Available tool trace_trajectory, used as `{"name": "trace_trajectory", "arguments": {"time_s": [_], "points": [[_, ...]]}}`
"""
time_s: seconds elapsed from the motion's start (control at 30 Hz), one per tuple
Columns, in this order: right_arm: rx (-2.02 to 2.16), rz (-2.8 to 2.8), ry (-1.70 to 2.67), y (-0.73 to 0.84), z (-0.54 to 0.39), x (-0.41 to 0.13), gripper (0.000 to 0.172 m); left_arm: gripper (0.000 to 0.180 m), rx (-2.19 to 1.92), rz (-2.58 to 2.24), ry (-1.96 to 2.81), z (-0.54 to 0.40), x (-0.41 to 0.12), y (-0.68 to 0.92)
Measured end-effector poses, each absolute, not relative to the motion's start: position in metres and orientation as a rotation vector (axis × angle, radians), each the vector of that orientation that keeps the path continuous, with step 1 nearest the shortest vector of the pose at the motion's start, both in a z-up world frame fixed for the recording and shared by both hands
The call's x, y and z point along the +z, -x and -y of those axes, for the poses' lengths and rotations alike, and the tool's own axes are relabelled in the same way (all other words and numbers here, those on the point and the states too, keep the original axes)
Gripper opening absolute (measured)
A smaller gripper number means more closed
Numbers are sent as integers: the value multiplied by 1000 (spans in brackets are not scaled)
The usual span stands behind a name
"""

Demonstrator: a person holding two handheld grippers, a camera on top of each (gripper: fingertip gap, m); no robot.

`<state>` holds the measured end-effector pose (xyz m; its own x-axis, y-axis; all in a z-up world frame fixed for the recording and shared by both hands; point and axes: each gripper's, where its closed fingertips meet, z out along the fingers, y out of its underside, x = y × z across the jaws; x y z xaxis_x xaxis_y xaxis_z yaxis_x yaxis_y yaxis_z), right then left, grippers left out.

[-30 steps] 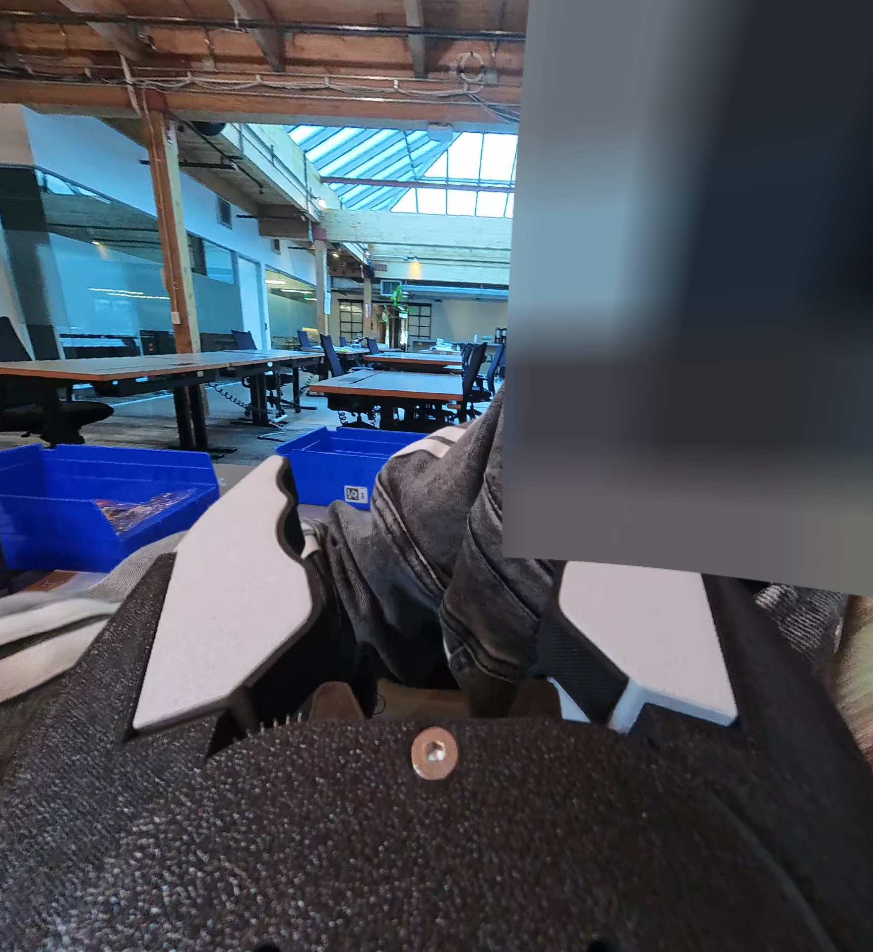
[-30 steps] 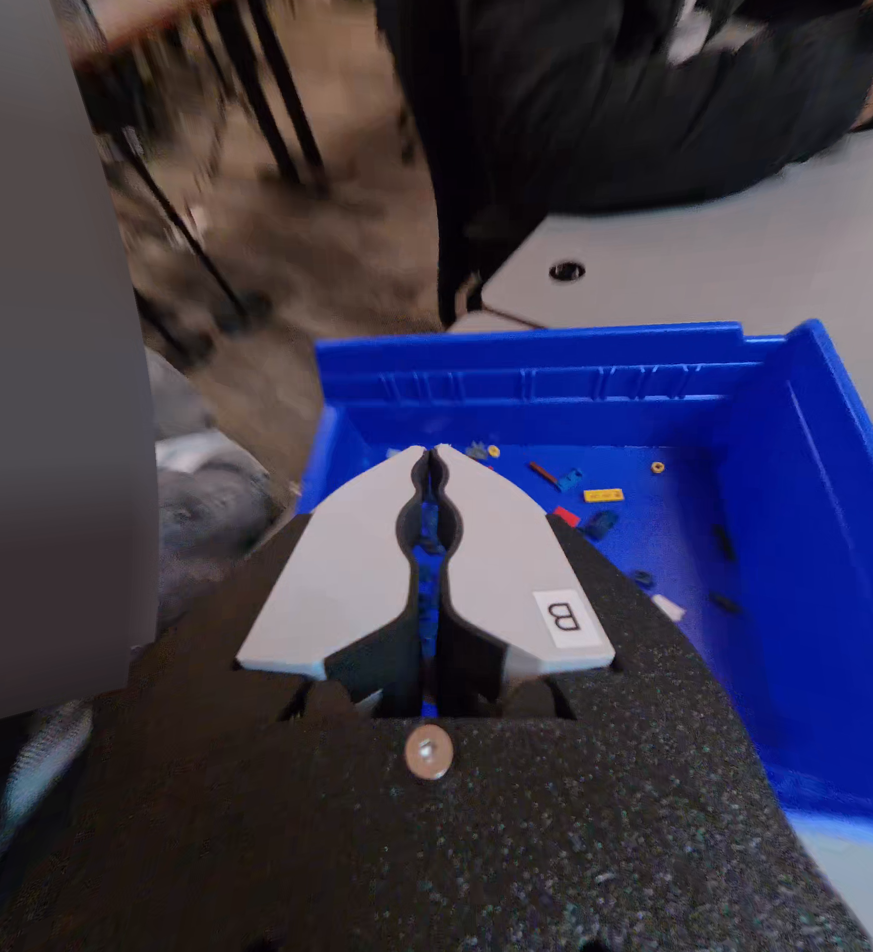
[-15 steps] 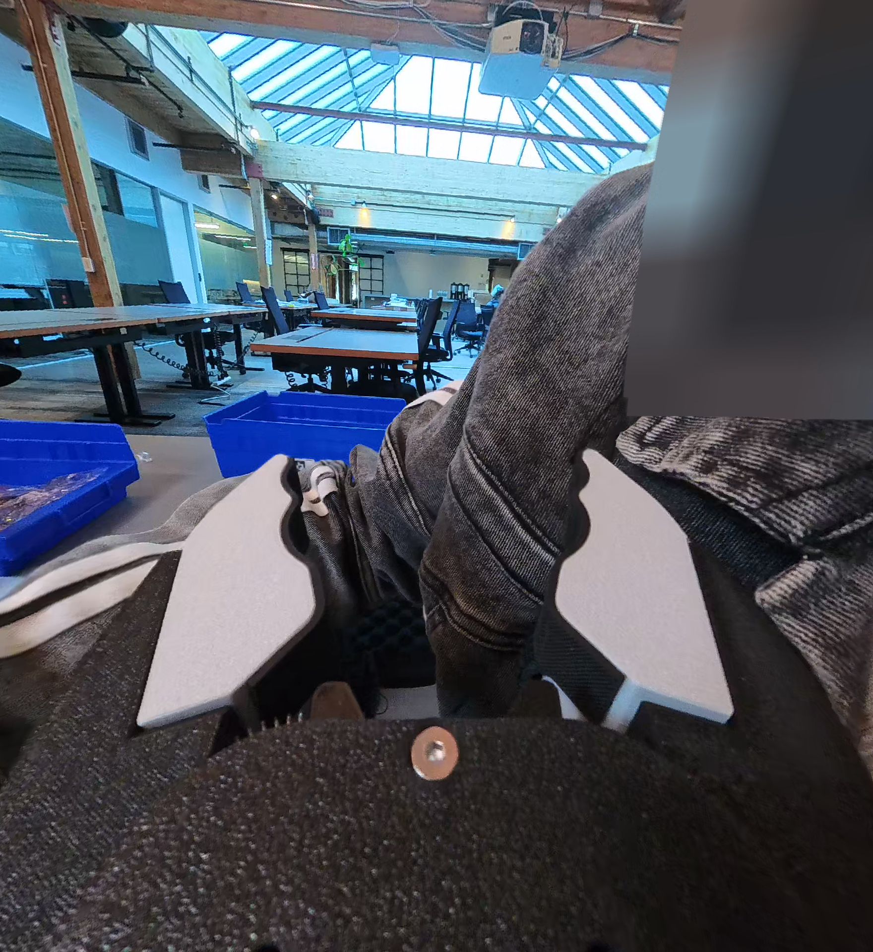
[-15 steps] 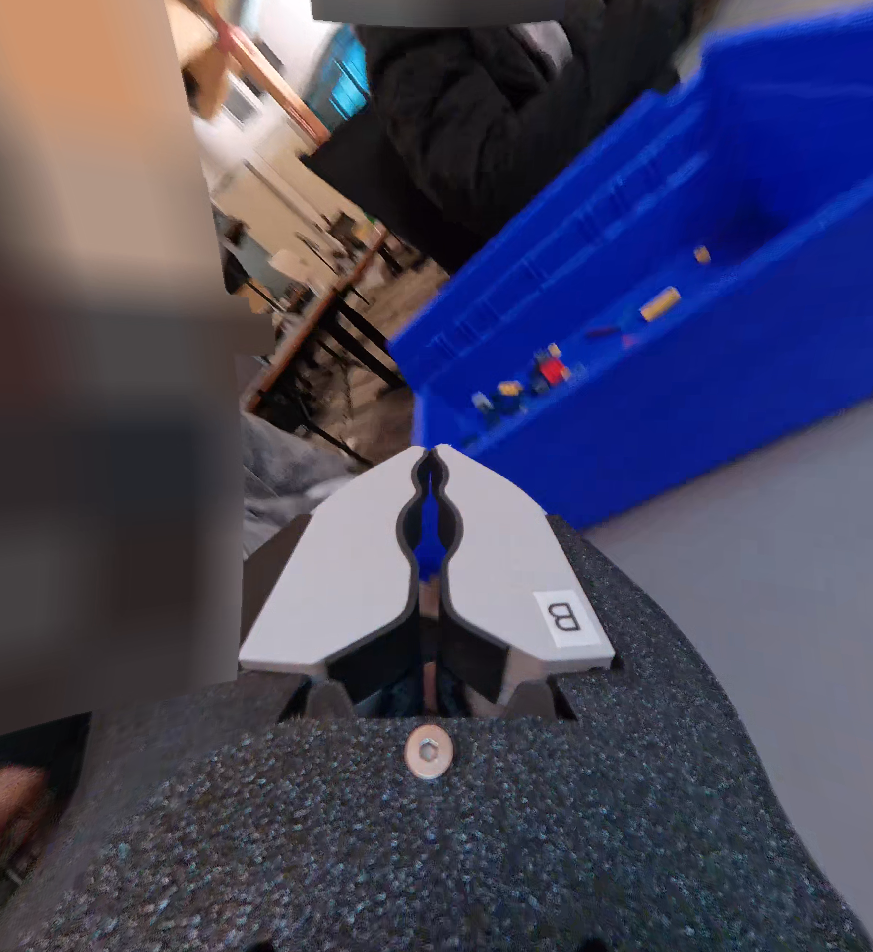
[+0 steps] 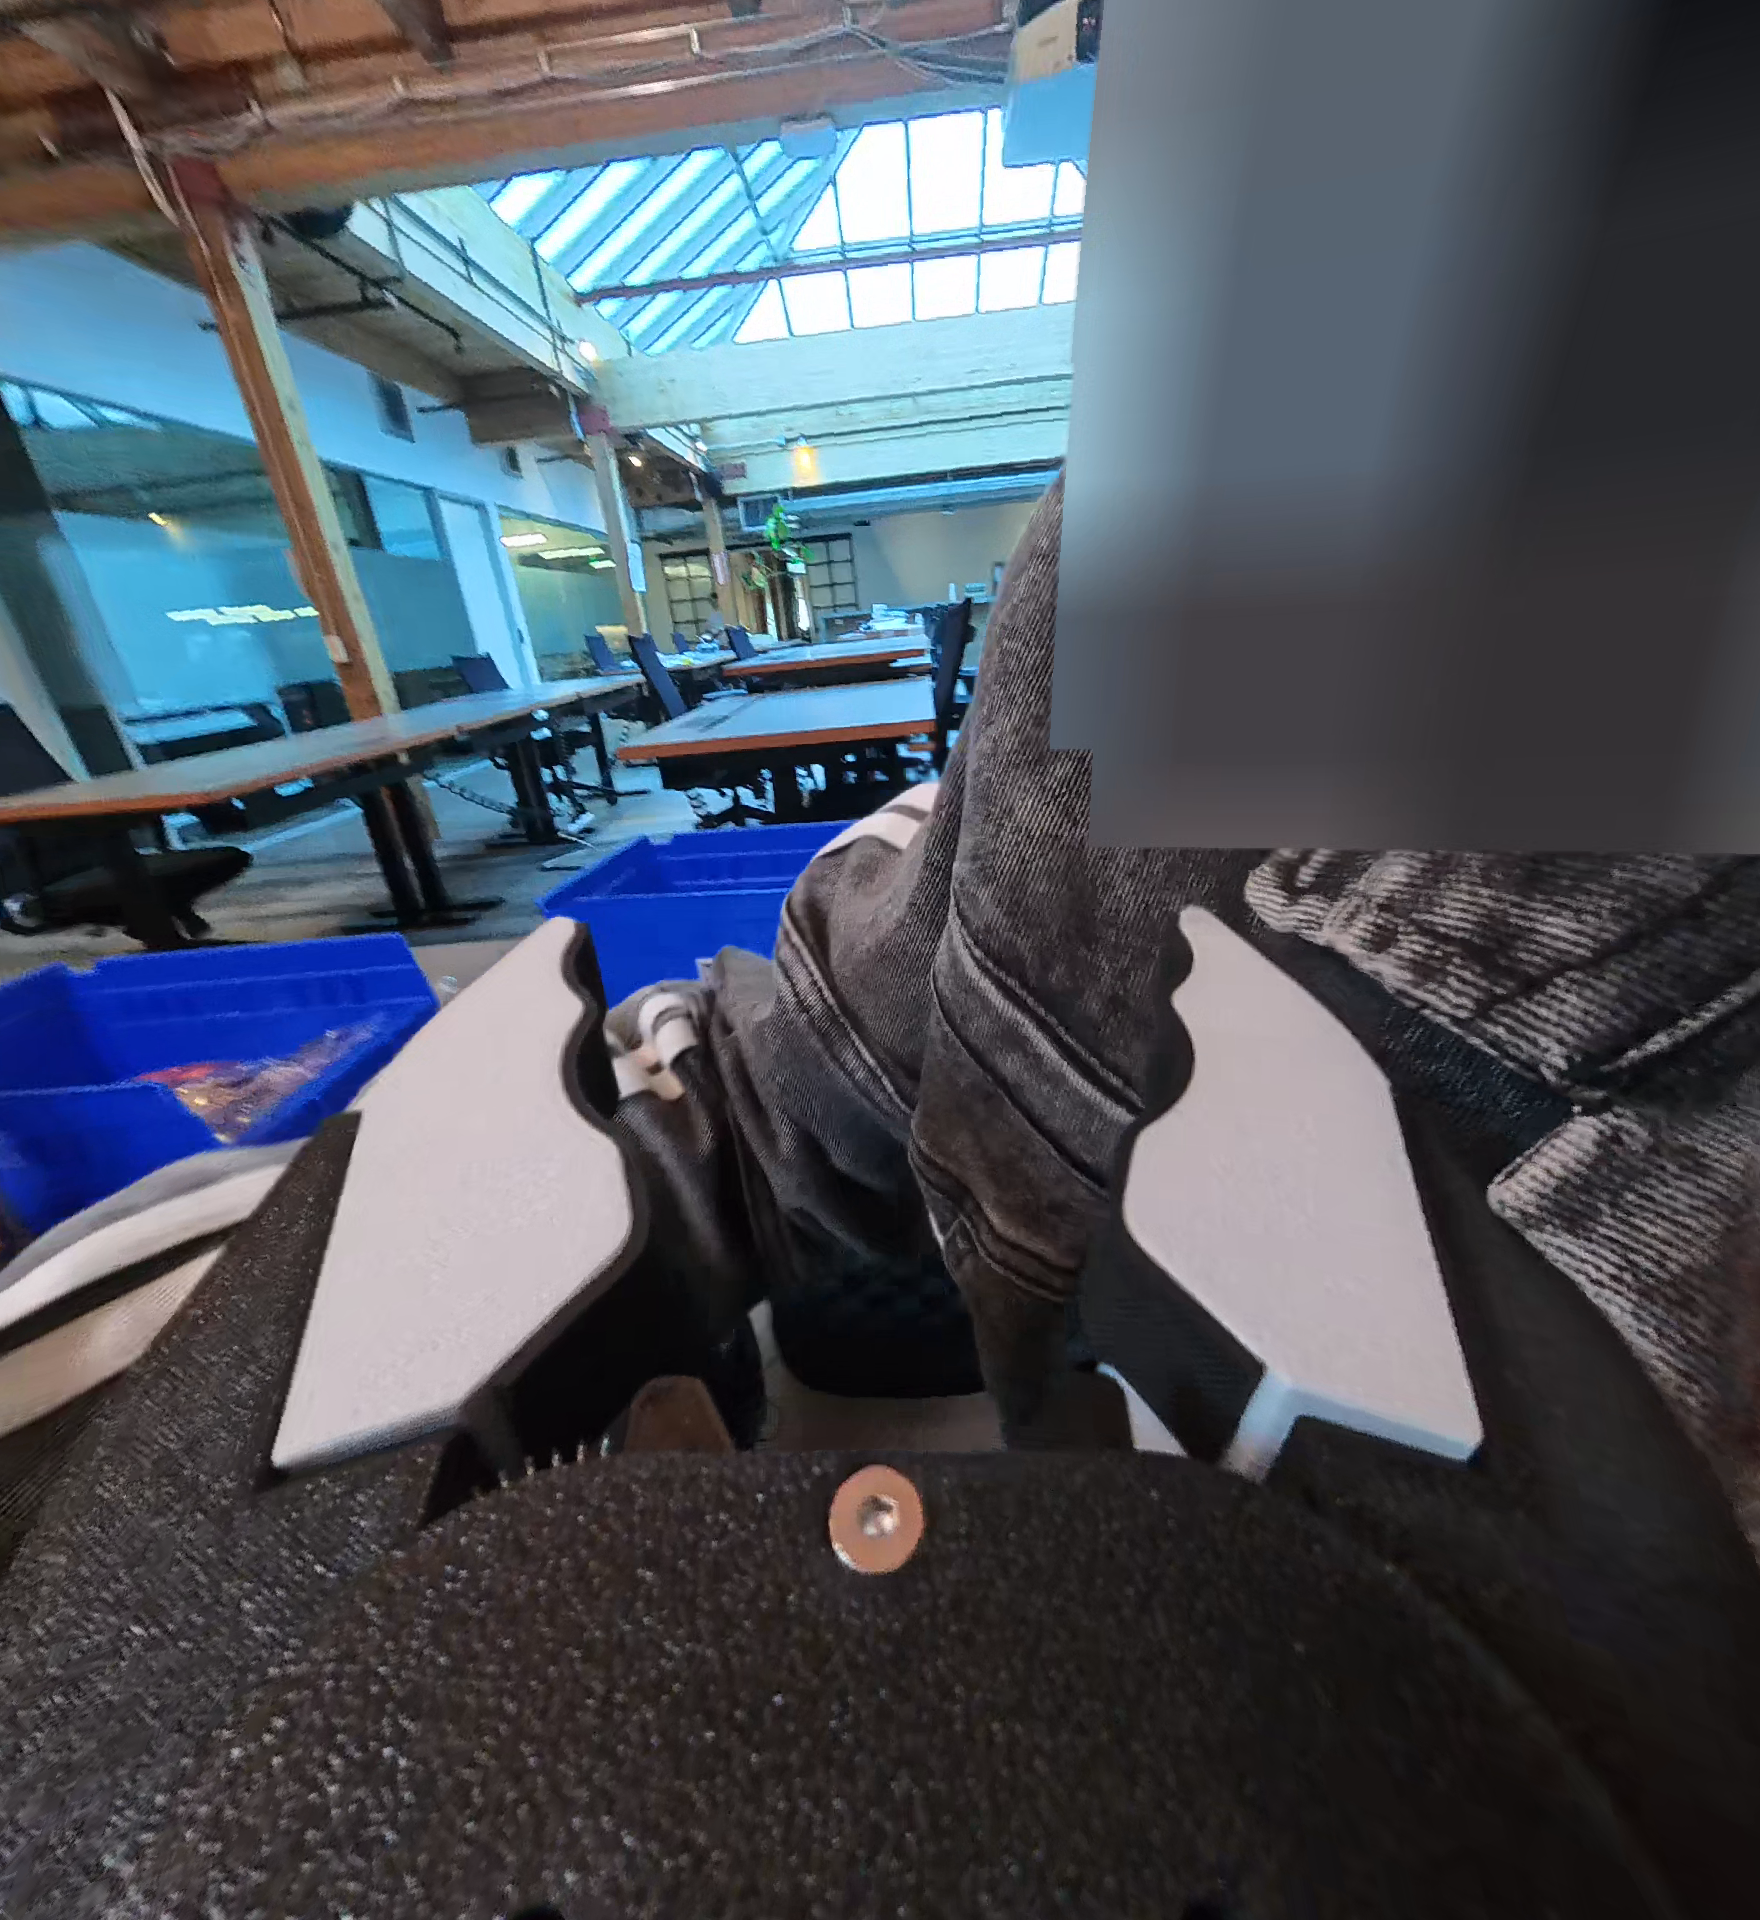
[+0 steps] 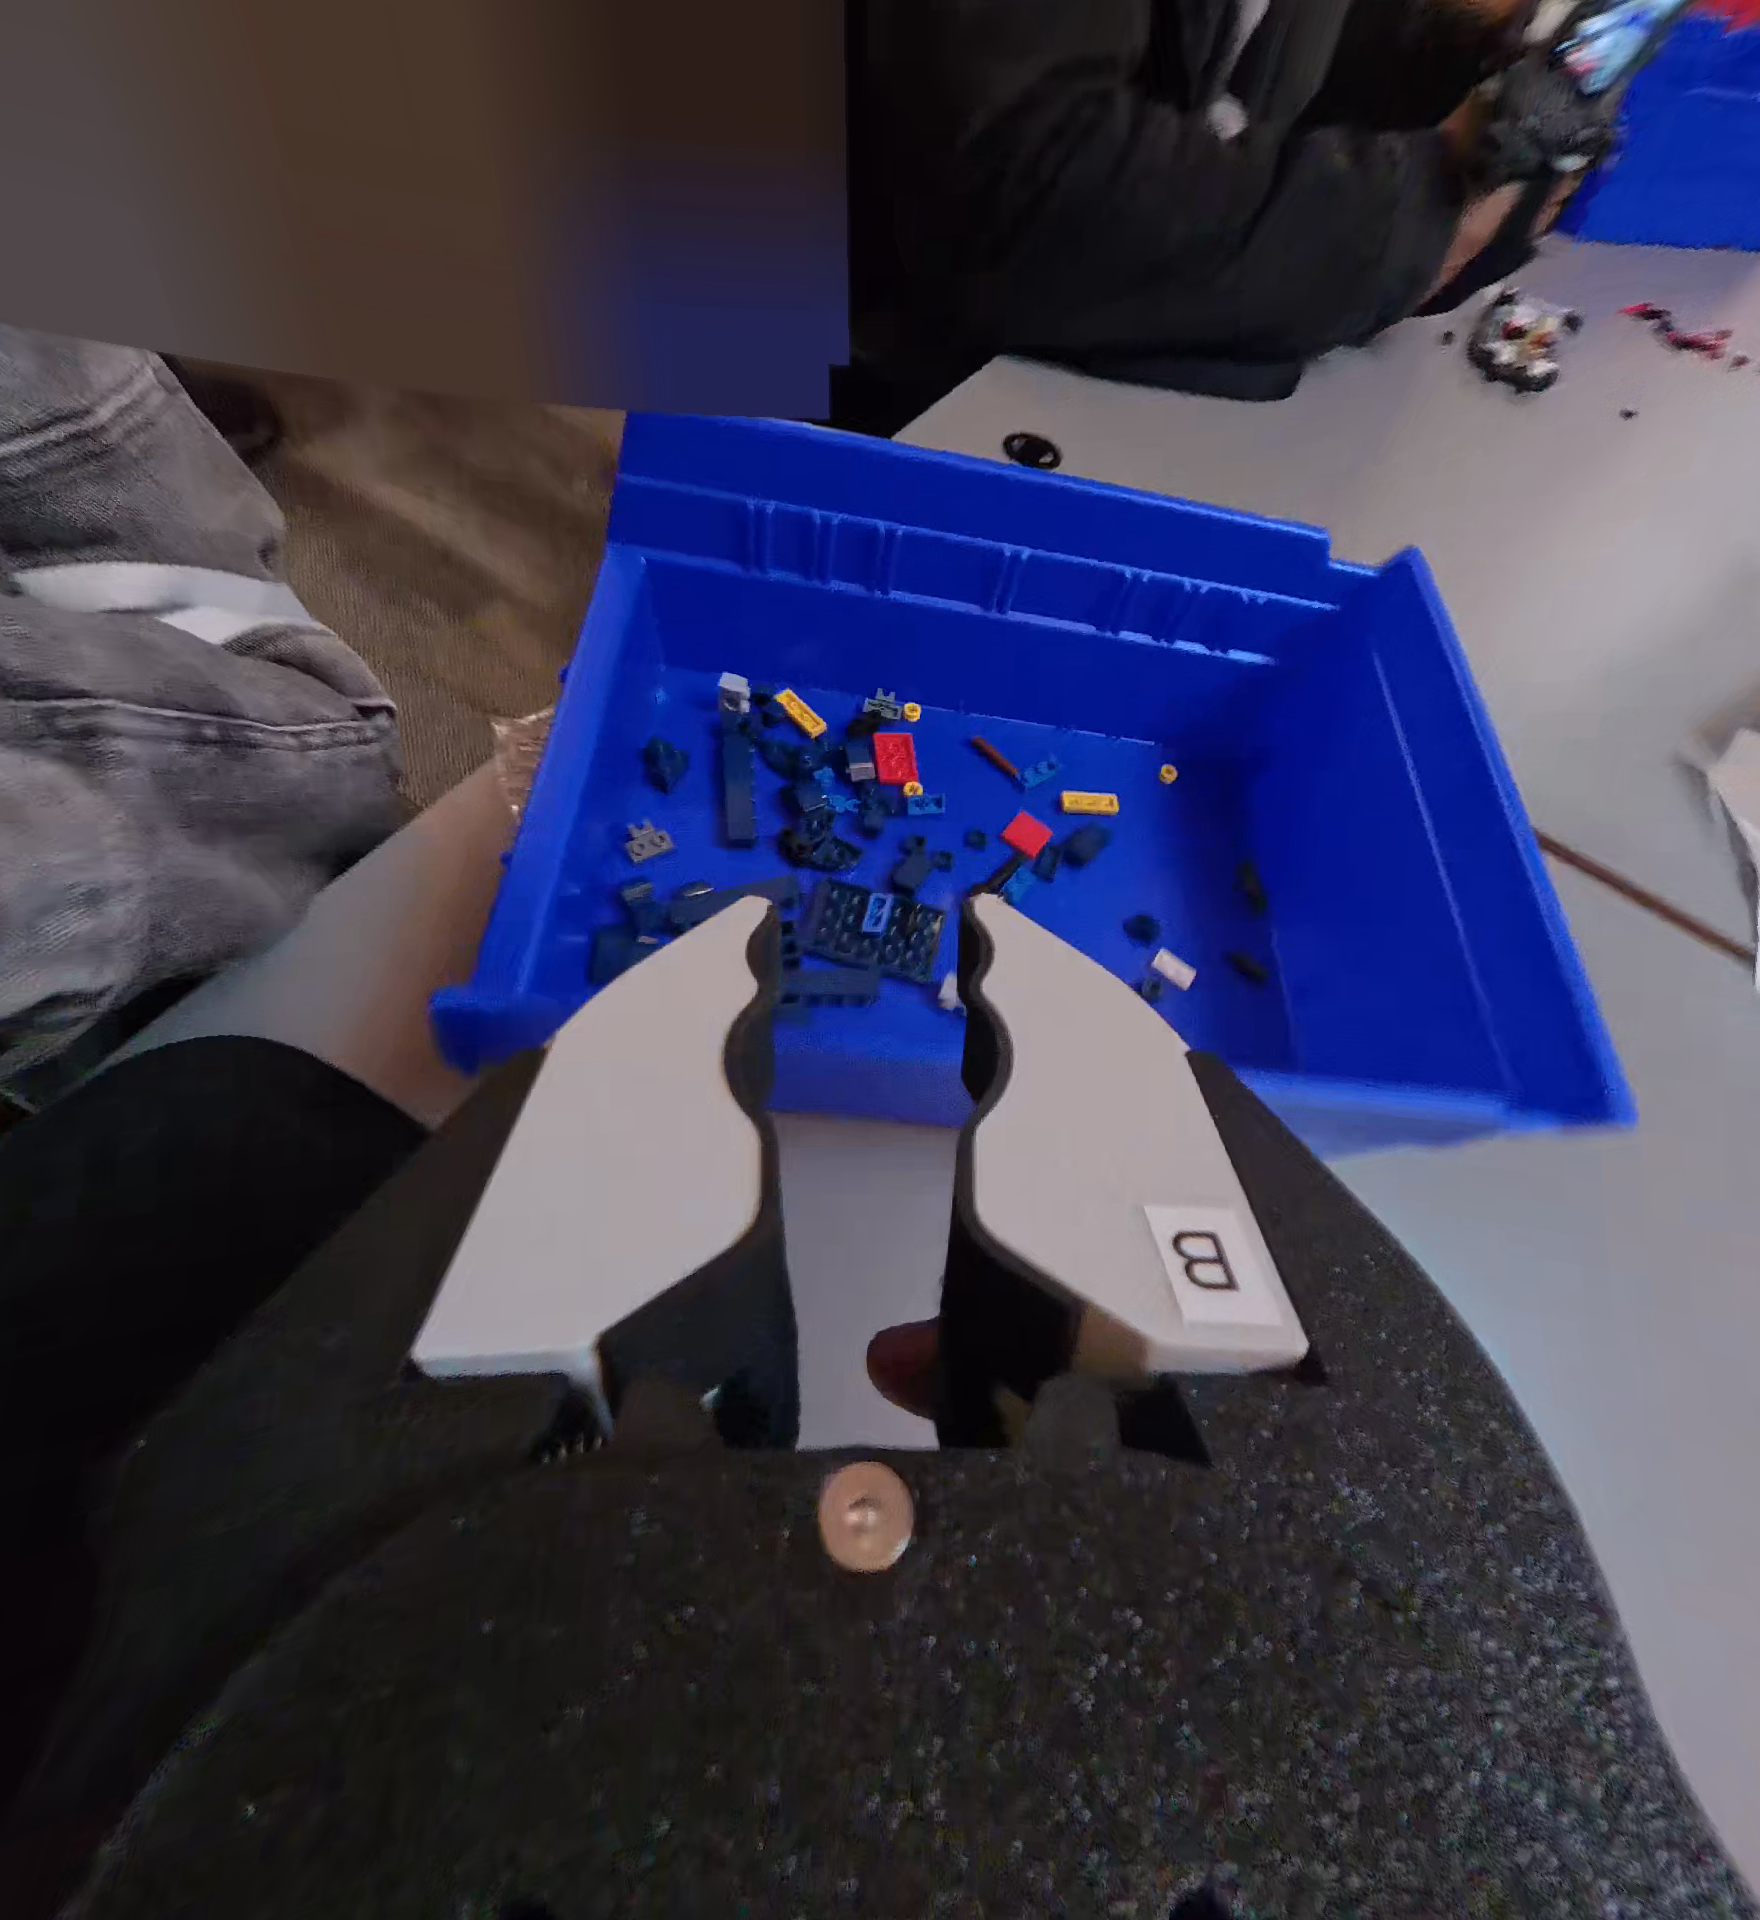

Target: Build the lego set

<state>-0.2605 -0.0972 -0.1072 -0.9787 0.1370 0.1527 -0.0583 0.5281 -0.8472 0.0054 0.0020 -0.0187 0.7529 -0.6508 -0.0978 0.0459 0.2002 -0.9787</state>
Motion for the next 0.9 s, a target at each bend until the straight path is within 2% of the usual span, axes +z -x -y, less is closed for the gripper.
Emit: {"name": "trace_trajectory", "arguments": {"time_s": [0.1,0.23,0.37,0.43,0.53,0.9], "points": [[1204,2708,-156,279,141,-121,34,100,-473,-533,1236,5,-7,8],[738,2941,-345,302,177,-175,30,101,-571,-394,1293,4,-8,32],[445,3097,-384,312,188,-219,5,106,-797,-335,1328,5,-10,37],[324,3086,-494,316,181,-229,2,105,-765,-341,1313,7,-8,38],[389,3080,-579,315,184,-230,10,104,-749,-352,1298,9,-6,37],[416,3005,-663,321,186,-236,11,104,-765,-373,1293,8,-6,30]]}}
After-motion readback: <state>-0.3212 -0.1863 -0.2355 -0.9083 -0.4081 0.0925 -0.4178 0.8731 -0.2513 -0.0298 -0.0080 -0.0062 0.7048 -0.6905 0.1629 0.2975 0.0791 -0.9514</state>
